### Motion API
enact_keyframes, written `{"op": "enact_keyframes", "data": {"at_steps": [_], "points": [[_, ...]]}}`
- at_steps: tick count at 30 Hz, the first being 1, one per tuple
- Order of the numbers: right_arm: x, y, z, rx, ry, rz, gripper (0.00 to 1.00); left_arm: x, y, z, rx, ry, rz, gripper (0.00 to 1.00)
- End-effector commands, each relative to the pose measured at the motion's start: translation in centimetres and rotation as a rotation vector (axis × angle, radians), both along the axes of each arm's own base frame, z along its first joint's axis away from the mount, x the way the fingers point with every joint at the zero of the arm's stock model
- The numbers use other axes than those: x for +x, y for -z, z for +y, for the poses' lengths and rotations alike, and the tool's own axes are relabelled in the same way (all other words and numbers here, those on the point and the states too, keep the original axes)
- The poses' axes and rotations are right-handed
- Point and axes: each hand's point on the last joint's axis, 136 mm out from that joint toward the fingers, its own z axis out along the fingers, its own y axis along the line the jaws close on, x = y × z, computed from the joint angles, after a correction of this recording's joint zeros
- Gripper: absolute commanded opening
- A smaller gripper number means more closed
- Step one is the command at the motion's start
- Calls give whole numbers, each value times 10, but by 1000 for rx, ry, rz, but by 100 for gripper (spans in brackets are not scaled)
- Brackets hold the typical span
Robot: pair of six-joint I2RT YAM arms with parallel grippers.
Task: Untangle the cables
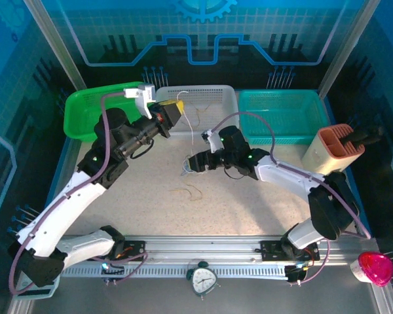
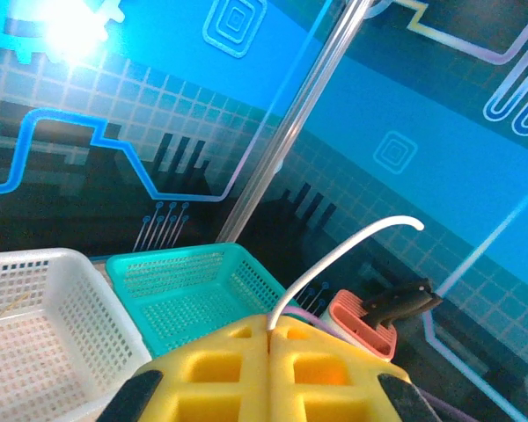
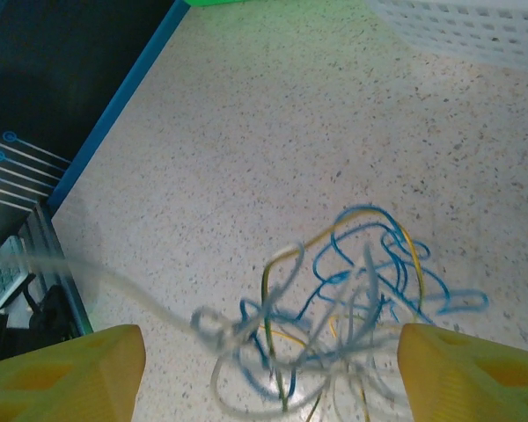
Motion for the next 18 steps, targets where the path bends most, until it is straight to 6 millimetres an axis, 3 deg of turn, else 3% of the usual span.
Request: {"op": "enact_keyframes", "data": {"at_steps": [1,3,7,8,14,16,18], "points": [[11,-9,17,59,-5,-22,74,-4,-11,-6,-44,31,-23,0],[14,0,20,58,-5,-8,65,-4,-14,-8,-51,41,-26,0],[15,21,20,45,10,30,24,-6,-25,-10,-66,53,-37,0],[14,26,19,42,14,40,19,-7,-29,-10,-70,55,-41,0],[5,56,6,0,37,88,15,-13,-59,-4,-69,44,-106,0],[2,65,1,-19,43,103,19,-16,-73,0,-69,28,-140,0],[2,69,0,-27,50,109,30,-18,-85,3,-71,18,-168,0]]}}
